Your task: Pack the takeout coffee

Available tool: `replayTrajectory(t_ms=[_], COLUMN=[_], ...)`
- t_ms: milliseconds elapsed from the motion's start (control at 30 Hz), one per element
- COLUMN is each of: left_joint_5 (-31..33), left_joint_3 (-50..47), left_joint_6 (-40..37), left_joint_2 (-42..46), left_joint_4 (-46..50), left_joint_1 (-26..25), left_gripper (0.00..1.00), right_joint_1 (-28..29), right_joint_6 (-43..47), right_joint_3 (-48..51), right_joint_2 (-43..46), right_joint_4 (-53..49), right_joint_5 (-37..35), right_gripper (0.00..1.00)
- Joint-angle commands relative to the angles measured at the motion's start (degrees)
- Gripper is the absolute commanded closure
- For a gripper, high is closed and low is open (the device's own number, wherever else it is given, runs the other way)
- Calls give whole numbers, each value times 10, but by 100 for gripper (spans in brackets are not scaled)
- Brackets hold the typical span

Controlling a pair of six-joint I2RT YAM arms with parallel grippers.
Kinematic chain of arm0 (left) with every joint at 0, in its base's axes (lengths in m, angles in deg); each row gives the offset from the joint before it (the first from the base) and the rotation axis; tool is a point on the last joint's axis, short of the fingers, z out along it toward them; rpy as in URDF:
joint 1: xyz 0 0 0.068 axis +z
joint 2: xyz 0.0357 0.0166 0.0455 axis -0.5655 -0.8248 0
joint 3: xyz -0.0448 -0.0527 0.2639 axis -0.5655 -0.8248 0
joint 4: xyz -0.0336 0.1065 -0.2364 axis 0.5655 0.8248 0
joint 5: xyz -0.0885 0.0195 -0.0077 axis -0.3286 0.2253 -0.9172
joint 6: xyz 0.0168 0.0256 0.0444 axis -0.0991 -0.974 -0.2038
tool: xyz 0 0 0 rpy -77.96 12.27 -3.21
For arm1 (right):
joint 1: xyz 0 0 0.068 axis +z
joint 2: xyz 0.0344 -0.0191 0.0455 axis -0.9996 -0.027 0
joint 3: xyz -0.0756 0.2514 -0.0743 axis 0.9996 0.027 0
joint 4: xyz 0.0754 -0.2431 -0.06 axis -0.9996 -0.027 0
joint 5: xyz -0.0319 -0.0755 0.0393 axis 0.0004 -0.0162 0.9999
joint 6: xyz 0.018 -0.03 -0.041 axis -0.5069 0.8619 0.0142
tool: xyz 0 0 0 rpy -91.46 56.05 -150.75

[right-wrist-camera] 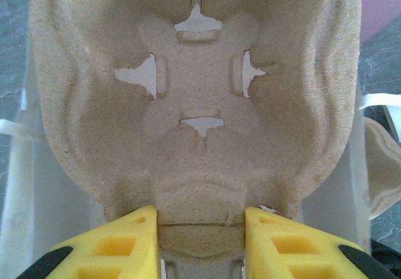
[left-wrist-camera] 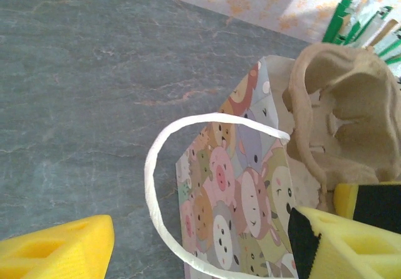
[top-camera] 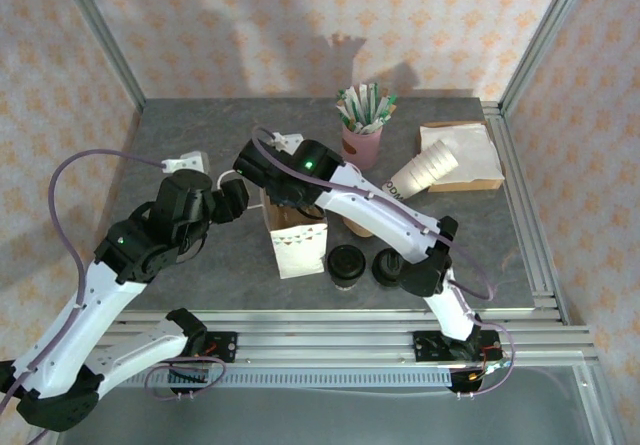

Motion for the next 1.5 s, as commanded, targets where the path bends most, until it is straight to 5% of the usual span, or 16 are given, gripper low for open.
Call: replayTrajectory(t_ms=[0,333,867,1467], left_joint_5=[3,-110,-88,-81], left_joint_3=[7,-4,-18,-25], left_joint_6=[-12,-34,-84,-96], left_joint_2=[-2,-21,-33,-31], left_joint_4=[-11,-26,-19,-22], left_joint_1=[21,93,96,97], left_gripper=[27,31,36,60], right_joint_1=[-2,-10,-17,-15], right_joint_6=[-2,7,6,18], right_joint_3=[-16,-4,-3,-37], right_joint_2=[-15,-28,-22,-2], right_joint_4=[-21,-20,-27,-70], right_joint_5=[8,36,70,73], right_gripper=[67,67,67,69])
